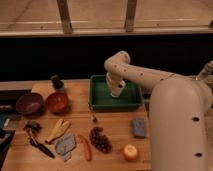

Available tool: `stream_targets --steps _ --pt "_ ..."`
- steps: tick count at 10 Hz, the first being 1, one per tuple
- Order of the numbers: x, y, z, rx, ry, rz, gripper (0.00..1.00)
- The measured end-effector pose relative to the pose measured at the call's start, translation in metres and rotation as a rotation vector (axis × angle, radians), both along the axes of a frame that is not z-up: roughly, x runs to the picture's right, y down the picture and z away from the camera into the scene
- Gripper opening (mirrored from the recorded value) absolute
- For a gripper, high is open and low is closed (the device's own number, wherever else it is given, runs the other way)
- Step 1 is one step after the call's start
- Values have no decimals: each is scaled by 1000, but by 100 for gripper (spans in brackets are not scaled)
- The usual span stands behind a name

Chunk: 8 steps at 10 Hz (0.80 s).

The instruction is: Stack cups into tray

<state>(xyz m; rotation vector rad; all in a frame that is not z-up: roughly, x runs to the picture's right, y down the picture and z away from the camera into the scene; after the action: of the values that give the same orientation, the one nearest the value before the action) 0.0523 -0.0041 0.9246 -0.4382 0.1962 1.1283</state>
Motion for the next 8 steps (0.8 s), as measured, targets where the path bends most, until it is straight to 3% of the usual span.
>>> stream_targets --steps 3,6,8 --pt "-2 7 10 -28 -16 11 31" --pt "-2 8 10 -29 -16 11 60" --pt "-5 7 10 -41 -20 -11 65"
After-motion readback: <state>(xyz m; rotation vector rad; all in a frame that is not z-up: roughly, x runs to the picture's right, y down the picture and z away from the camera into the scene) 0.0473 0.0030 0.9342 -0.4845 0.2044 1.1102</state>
